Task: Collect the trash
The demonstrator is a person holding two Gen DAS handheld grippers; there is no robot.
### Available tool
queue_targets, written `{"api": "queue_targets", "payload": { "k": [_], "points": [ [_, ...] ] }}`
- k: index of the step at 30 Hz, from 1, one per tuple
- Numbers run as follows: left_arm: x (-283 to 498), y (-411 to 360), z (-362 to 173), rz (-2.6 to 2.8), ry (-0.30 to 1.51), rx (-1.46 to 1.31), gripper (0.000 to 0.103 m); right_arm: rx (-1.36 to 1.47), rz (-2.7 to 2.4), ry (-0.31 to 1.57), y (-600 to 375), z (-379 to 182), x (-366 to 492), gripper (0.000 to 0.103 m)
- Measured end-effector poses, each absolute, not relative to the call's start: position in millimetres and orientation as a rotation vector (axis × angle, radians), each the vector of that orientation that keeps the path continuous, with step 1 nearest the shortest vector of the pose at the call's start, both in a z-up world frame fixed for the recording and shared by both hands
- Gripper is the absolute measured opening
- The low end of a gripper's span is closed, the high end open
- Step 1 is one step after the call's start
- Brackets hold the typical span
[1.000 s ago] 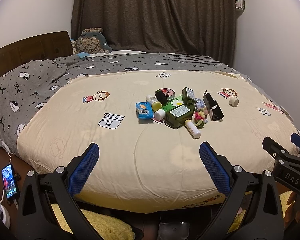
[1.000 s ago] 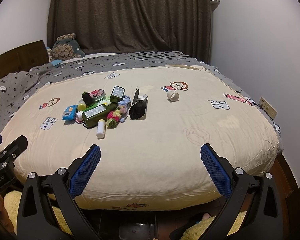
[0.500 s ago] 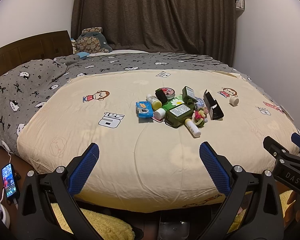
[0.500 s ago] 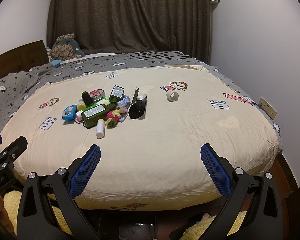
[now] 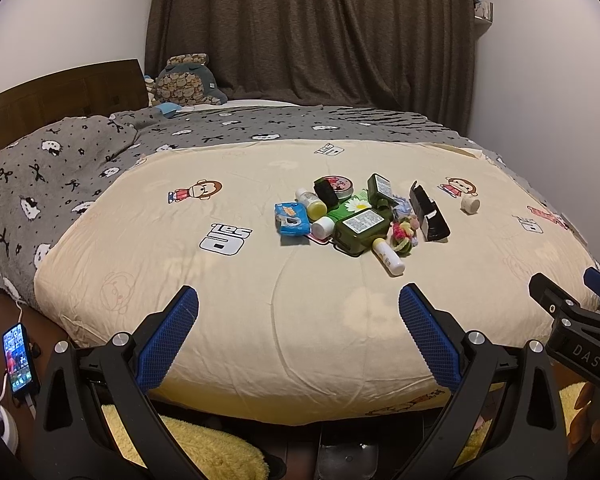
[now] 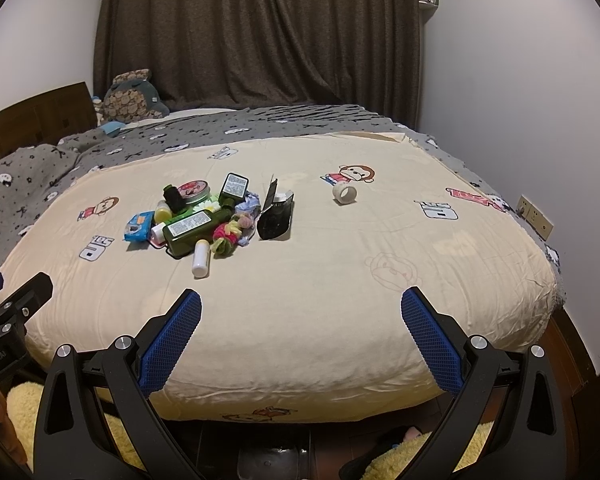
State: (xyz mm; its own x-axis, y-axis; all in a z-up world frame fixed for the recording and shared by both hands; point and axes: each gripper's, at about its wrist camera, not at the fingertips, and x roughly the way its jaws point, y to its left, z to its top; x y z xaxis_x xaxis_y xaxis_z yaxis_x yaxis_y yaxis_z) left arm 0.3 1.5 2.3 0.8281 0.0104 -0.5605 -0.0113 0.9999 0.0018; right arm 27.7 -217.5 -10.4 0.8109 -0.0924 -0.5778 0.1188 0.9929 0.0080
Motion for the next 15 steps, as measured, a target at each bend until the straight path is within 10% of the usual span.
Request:
{"api": "queue_targets", "payload": {
  "k": [15],
  "points": [
    [30,5,-14,0.028,0.53,0.021,0.095,0.02,-0.108,0.572,-221,-31,61,0.1]
  ]
}}
